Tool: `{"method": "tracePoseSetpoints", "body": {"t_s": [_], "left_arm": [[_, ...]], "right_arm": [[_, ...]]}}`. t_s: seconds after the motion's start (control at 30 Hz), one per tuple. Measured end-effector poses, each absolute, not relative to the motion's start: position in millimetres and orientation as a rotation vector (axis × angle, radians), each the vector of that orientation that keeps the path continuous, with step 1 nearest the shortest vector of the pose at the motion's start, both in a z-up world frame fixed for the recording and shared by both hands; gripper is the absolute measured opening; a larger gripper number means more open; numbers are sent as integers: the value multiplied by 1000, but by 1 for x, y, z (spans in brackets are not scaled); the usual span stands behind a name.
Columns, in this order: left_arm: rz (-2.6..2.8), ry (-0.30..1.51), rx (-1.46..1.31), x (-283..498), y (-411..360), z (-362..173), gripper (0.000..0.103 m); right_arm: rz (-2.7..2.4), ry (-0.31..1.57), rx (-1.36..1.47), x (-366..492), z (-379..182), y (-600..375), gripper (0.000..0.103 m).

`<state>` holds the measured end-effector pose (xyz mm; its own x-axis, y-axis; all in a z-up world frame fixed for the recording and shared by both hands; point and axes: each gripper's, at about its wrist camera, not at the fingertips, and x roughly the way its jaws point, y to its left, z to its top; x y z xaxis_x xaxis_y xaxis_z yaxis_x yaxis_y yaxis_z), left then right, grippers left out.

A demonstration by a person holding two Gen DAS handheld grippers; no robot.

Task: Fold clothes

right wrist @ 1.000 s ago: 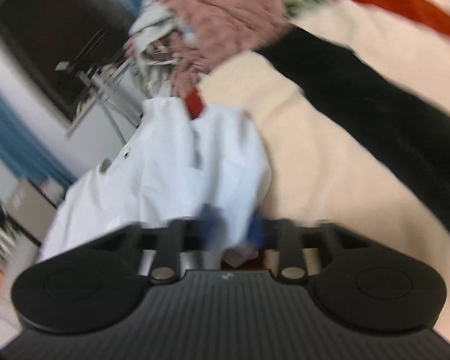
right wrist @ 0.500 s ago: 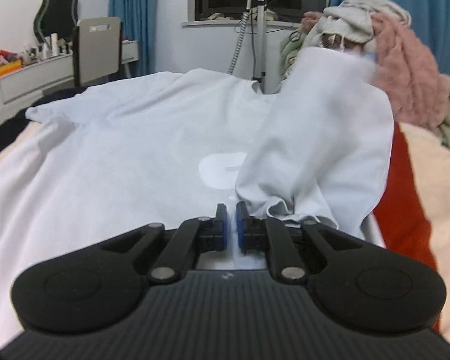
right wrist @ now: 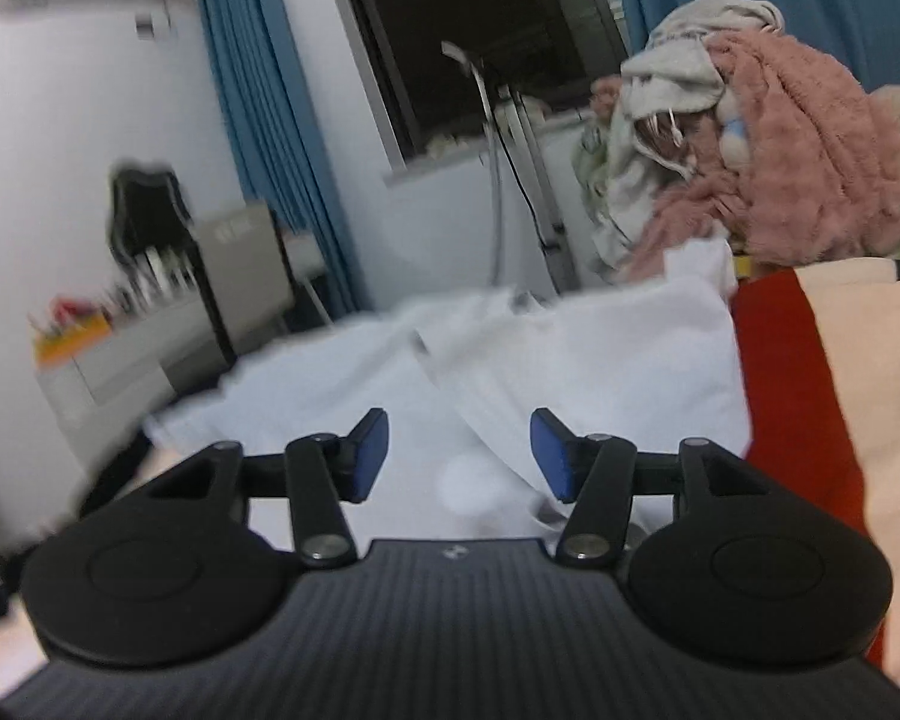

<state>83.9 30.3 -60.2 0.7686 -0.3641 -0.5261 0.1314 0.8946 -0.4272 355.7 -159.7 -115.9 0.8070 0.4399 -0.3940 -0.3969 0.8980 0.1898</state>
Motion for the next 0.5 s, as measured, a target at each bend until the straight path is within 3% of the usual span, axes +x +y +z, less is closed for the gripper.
{"method": "tracePoseSetpoints", "body": {"t_s": [0.23,0.43,0.47,0.5], "left_arm": [[-292,665,-371,90,28,-69,94],[-299,687,-358,98,23,-80,94],[-298,689,-355,99,23,-81,94],[-297,689,-352,100,23,-81,94]], "right_arm": [[346,434,-61,369,-125,-148,54],[317,500,3,387,-139,-158,54],[324,499,6,385,-140,-158,40],[319,488,5,384,-138,-159,15]]}}
